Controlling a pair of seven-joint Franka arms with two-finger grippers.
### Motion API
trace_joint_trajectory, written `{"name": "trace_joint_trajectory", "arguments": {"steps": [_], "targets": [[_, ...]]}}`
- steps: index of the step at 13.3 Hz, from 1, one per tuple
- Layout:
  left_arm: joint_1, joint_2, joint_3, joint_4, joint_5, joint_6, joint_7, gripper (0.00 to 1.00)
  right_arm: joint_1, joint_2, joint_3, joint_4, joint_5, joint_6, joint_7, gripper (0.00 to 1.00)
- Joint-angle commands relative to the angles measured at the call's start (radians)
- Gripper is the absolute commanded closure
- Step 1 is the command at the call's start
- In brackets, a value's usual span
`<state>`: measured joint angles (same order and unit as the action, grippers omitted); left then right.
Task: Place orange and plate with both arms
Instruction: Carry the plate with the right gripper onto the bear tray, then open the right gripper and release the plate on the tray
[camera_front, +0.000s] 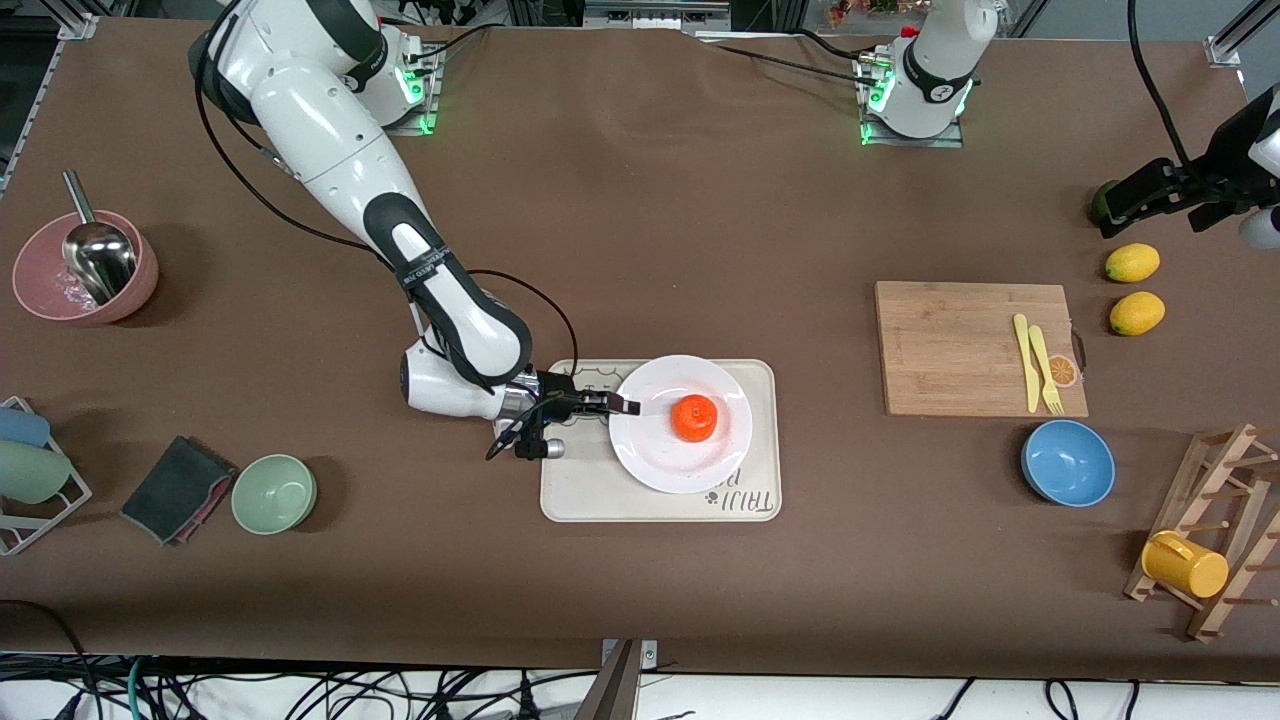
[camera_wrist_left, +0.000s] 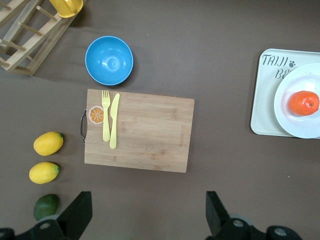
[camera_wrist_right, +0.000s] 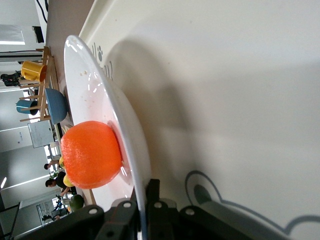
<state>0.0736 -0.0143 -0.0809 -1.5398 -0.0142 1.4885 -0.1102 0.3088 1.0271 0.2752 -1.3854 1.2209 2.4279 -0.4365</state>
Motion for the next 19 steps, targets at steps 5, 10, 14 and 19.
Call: {"name": "trace_joint_trajectory", "arguments": {"steps": [5, 10, 14, 19], "targets": [[-0.001, 0.005, -0.016, 0.024, 0.011, -0.022, 0.007, 0.0, 0.044, -0.018, -0.037, 0.051, -0.272, 0.039, 0.062, 0.0], [-0.001, 0.007, -0.014, 0.024, 0.011, -0.02, 0.007, 0.0, 0.058, -0.129, -0.042, 0.016, -0.856, -0.001, 0.379, 0.0], [0.002, 0.007, -0.014, 0.026, 0.011, -0.019, 0.009, 0.0, 0.058, -0.252, -0.128, 0.003, -1.064, -0.182, 0.387, 0.0], [-0.001, 0.005, -0.017, 0.026, 0.019, -0.019, 0.009, 0.0, 0.058, -0.448, -0.275, 0.003, -1.184, -0.447, 0.386, 0.0]]}}
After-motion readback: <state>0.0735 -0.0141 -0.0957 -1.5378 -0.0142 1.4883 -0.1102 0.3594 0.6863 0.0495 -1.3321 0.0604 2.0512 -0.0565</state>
